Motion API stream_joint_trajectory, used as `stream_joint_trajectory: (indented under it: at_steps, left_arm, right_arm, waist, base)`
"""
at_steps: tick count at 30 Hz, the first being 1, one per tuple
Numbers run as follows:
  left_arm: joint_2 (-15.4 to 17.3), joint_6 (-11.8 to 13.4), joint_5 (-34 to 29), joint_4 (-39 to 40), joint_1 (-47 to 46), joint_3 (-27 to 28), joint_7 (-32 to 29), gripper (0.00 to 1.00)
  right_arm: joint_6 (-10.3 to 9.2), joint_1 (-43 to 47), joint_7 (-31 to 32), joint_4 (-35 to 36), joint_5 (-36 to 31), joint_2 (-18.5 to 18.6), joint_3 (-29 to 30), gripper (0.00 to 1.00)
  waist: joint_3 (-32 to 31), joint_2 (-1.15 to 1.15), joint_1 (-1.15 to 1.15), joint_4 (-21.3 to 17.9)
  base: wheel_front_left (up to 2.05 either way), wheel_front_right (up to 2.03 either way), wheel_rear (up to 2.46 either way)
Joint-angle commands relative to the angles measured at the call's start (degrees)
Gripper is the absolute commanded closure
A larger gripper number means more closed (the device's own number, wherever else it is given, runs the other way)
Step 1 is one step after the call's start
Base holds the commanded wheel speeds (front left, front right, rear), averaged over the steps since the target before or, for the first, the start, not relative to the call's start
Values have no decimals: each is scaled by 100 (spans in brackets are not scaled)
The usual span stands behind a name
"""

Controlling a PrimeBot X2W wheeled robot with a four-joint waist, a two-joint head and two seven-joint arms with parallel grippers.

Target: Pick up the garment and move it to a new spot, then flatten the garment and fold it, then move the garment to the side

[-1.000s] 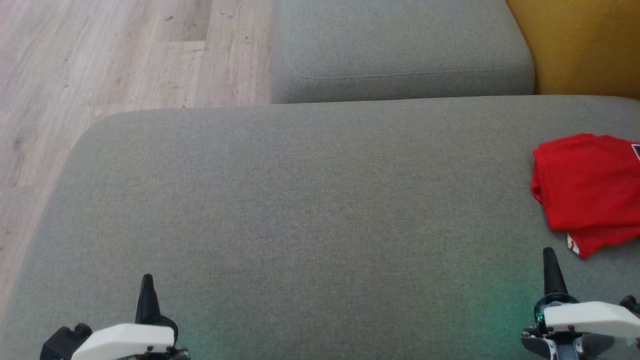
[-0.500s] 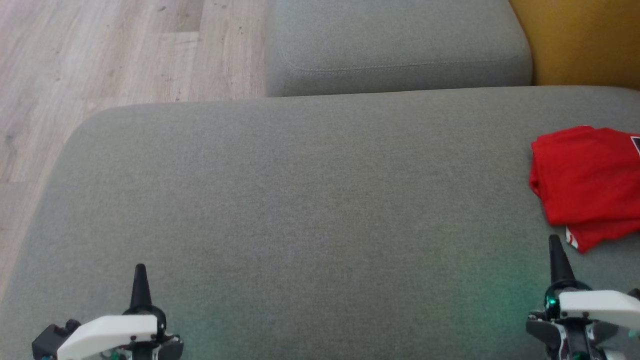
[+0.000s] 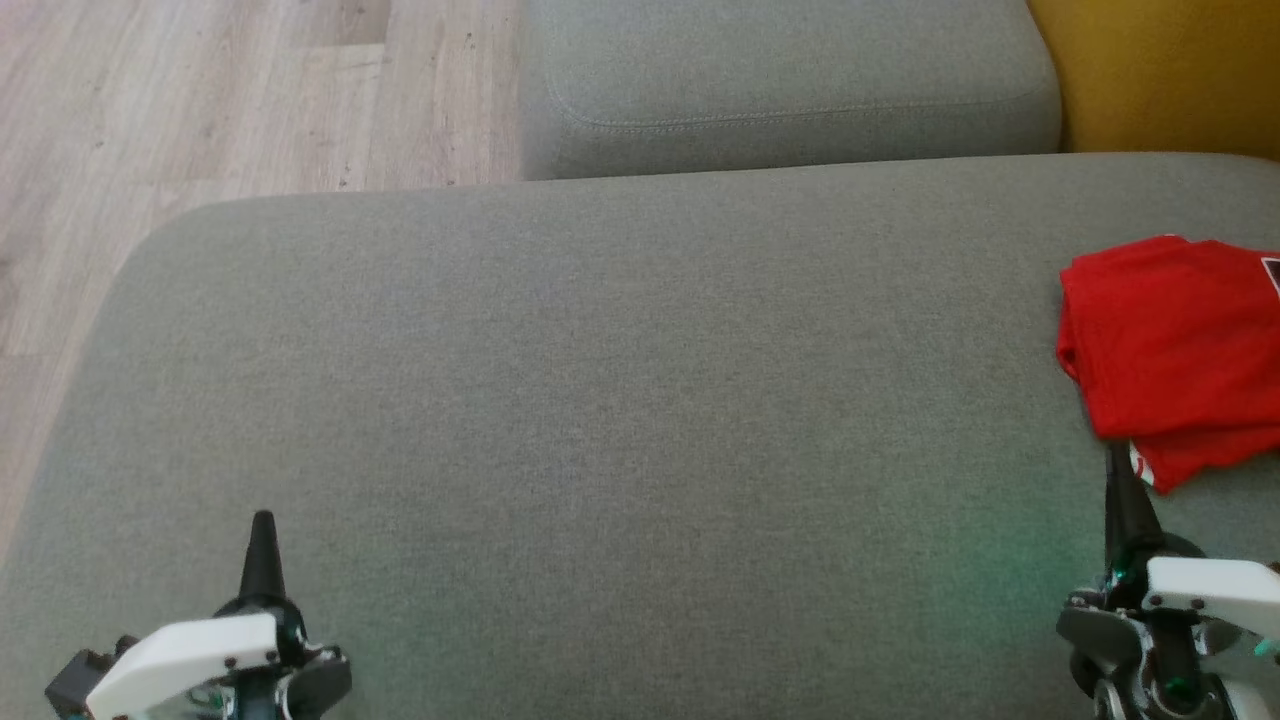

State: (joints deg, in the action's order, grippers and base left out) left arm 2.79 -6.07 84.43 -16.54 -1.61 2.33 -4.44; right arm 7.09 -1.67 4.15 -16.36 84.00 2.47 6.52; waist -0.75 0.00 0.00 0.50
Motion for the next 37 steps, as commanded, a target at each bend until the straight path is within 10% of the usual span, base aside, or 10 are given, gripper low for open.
stream_joint_trajectory:
  at_steps: [1, 37]
  left_arm:
    - [10, -58, 122, 203, -354, 248, -35, 100]
    - [9, -142, 775, 248, -458, 418, -204, 100]
  right_arm:
    - [37, -299, 70, 220, 139, 38, -69, 100]
    - [40, -452, 234, 234, 817, 41, 1, 100]
  waist:
    - [7, 0, 0, -4]
    - [92, 0, 0, -50]
  base:
    - [0, 0, 0]
    - [0, 0, 0]
